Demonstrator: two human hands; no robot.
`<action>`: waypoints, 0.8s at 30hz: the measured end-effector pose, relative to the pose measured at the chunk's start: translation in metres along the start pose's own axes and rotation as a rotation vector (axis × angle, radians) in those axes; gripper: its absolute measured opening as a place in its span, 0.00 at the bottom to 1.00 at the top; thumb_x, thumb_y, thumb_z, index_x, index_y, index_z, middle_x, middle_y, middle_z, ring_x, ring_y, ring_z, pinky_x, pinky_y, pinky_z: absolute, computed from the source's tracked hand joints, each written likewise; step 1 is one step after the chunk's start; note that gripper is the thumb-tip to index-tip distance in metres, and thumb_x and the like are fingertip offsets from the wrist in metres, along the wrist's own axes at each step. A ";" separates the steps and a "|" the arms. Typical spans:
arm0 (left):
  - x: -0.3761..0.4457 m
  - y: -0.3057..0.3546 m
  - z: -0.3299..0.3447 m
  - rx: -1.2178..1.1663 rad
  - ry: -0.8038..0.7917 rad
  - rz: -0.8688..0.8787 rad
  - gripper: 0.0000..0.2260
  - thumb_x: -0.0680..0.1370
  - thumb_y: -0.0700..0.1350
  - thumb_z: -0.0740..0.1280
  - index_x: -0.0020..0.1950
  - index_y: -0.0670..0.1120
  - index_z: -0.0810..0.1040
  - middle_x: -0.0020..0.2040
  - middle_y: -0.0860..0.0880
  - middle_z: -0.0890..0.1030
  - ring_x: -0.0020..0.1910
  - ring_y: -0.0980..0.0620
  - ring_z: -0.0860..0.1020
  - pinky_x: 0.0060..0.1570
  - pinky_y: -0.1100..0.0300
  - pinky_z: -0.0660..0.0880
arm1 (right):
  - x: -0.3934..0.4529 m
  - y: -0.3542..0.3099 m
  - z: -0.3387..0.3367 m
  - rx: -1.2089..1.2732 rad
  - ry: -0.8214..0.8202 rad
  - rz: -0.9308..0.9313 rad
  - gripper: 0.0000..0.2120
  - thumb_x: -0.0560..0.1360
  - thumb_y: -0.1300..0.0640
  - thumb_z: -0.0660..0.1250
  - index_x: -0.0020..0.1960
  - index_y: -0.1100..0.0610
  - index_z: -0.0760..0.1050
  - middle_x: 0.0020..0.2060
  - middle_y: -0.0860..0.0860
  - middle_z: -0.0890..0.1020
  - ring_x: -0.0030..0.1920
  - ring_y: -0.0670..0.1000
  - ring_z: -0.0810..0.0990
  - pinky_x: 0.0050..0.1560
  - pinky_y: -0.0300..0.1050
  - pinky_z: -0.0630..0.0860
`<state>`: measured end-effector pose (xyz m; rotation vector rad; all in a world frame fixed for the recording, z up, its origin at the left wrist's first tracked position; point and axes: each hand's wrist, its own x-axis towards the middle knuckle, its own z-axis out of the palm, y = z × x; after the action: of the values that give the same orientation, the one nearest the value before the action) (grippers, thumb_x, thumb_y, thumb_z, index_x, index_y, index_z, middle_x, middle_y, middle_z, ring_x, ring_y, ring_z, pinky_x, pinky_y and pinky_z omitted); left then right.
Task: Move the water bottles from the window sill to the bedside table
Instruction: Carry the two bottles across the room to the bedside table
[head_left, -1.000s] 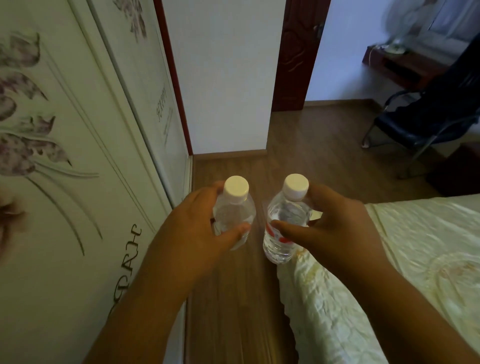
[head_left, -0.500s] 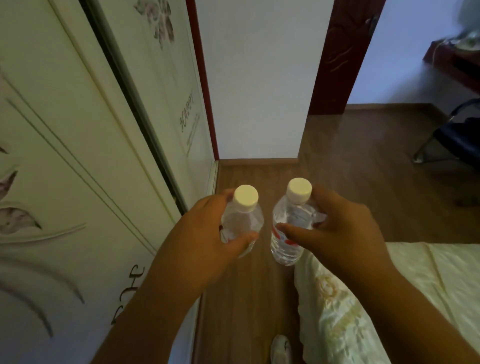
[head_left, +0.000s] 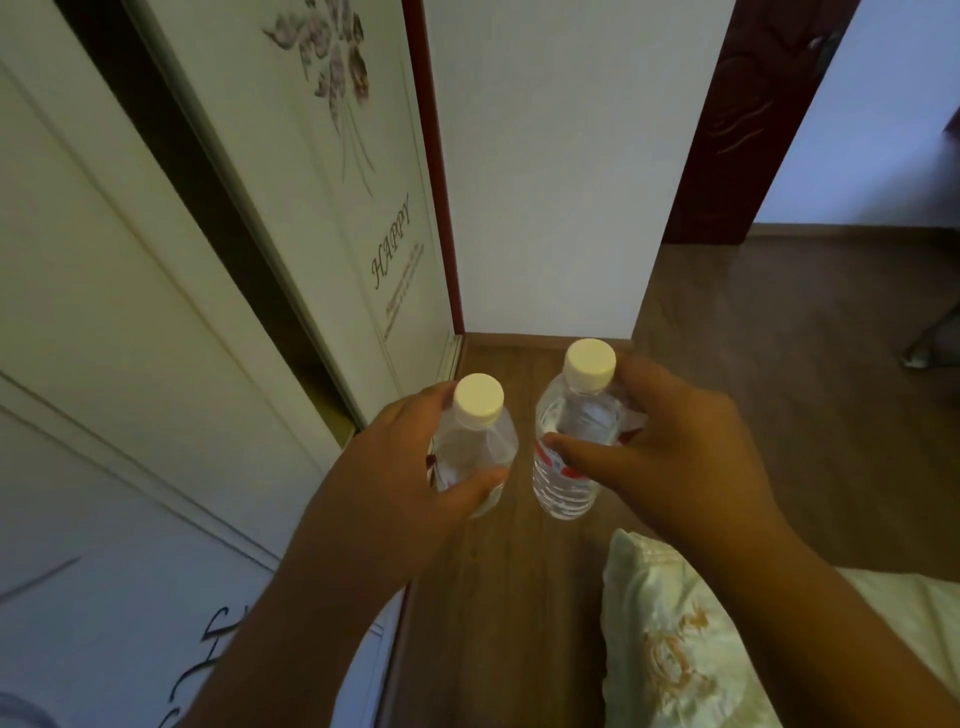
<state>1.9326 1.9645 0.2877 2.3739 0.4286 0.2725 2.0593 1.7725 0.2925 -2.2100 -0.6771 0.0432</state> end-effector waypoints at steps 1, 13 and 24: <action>0.009 -0.002 0.003 0.018 -0.009 -0.002 0.31 0.71 0.61 0.73 0.71 0.56 0.68 0.67 0.56 0.74 0.66 0.54 0.74 0.64 0.54 0.73 | 0.006 0.004 0.000 -0.001 0.002 0.006 0.31 0.65 0.36 0.74 0.65 0.44 0.74 0.60 0.43 0.82 0.56 0.48 0.82 0.57 0.50 0.79; 0.114 -0.021 0.017 -0.074 -0.094 0.057 0.31 0.63 0.66 0.67 0.63 0.65 0.62 0.59 0.64 0.69 0.60 0.58 0.73 0.58 0.60 0.70 | 0.075 0.024 0.008 -0.067 0.049 0.096 0.29 0.65 0.38 0.76 0.64 0.43 0.74 0.58 0.42 0.82 0.49 0.39 0.76 0.47 0.32 0.70; 0.229 -0.049 -0.015 -0.087 -0.139 0.161 0.31 0.63 0.67 0.67 0.63 0.67 0.59 0.58 0.66 0.67 0.57 0.63 0.70 0.51 0.68 0.69 | 0.166 0.005 0.044 -0.151 0.188 0.154 0.33 0.64 0.34 0.73 0.66 0.42 0.72 0.59 0.40 0.81 0.51 0.40 0.78 0.52 0.42 0.79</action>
<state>2.1283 2.0945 0.2832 2.3266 0.1574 0.1932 2.1929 1.8811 0.2906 -2.3706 -0.4173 -0.1398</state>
